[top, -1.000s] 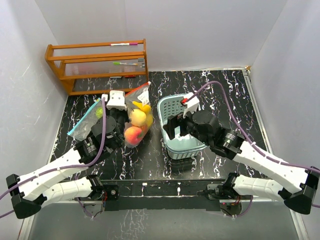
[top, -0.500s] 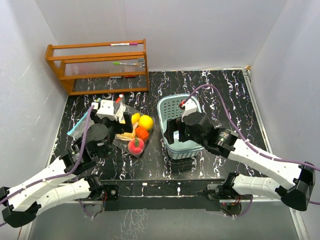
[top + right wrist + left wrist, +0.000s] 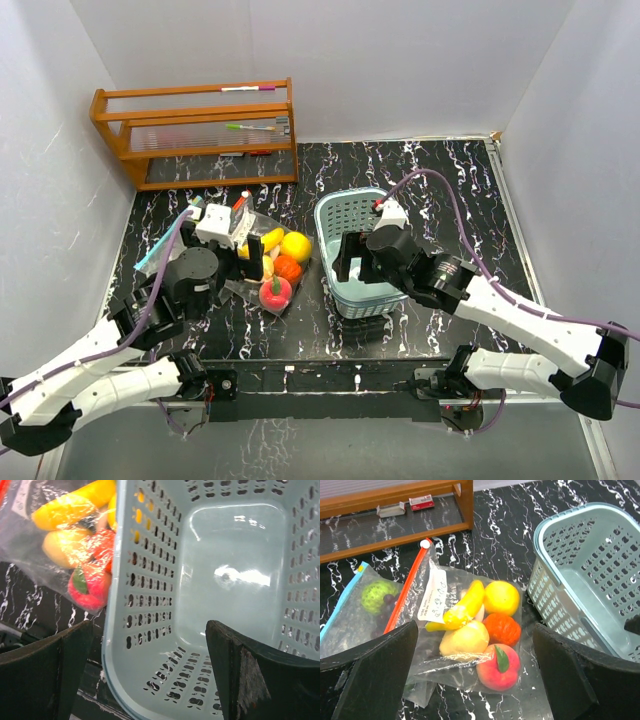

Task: Place the food in the zip-top bag and seal the zipper
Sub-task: Reset both arms

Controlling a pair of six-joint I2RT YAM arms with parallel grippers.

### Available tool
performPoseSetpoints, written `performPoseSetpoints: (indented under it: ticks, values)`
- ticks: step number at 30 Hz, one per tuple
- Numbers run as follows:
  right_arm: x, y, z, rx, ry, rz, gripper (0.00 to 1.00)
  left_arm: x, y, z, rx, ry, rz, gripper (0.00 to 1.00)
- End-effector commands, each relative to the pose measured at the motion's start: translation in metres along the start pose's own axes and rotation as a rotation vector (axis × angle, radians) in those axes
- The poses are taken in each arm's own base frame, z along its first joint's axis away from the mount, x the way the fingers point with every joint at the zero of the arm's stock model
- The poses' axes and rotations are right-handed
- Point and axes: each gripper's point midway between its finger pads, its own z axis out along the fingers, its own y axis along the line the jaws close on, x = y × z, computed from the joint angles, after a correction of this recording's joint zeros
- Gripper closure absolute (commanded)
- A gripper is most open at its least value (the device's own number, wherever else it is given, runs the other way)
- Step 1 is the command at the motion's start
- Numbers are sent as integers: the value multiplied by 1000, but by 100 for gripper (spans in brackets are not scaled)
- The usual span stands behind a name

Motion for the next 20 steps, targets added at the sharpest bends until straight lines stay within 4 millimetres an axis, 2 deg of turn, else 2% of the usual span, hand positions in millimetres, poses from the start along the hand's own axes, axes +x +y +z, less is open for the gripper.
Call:
performPoseSetpoints:
  ticks: [1,7,11,15,20]
  values:
    - [-25,-11,-5,99,-93,104,1,-1,-6,-1,28,34,5,3]
    - [-30,-15,-7,125,-113,88,1,-5,-9,1,39,21,17,3]
    - [-43,-18,-11,152,-154,56,1,-14,-11,7,29,-16,30,3]
    - [-58,-11,-16,146,-172,42,1,-27,-19,12,46,-33,38,3]
    - [-65,-8,-18,139,-188,15,1,-27,-25,13,71,-31,29,3]
